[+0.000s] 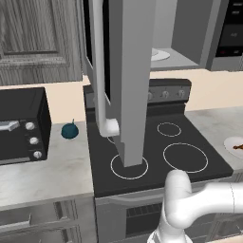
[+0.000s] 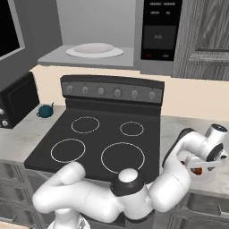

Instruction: Pick the chicken drumstick from the counter and place it in the microwave.

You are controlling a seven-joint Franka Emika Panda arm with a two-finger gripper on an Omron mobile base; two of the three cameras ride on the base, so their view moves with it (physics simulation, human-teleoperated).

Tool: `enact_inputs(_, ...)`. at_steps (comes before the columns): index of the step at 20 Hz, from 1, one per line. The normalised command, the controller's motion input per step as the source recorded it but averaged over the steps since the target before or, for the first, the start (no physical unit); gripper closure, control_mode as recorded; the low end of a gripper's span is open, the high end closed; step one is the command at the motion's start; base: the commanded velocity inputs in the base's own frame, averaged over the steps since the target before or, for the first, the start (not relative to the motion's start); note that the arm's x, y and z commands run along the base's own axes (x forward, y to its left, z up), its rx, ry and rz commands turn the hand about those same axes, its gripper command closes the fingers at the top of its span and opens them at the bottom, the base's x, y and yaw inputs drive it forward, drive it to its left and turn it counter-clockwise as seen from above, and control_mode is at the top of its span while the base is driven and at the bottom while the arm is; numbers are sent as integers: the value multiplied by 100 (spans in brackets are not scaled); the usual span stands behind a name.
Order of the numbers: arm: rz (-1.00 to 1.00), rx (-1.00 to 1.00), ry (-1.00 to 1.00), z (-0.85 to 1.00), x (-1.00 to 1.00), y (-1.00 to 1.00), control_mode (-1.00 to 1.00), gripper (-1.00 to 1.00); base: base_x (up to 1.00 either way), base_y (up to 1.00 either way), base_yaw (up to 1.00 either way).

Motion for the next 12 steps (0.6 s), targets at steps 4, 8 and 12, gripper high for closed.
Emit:
enact_inputs(4,11,0,0,-26,5,-4,-100,-100,0,0,0)
enact_inputs(8,8,0,0,-18,1,0,-100,-100,0,0,0)
enact_inputs(12,2,0,0,-43,-21,8,-100,-100,0,0,0)
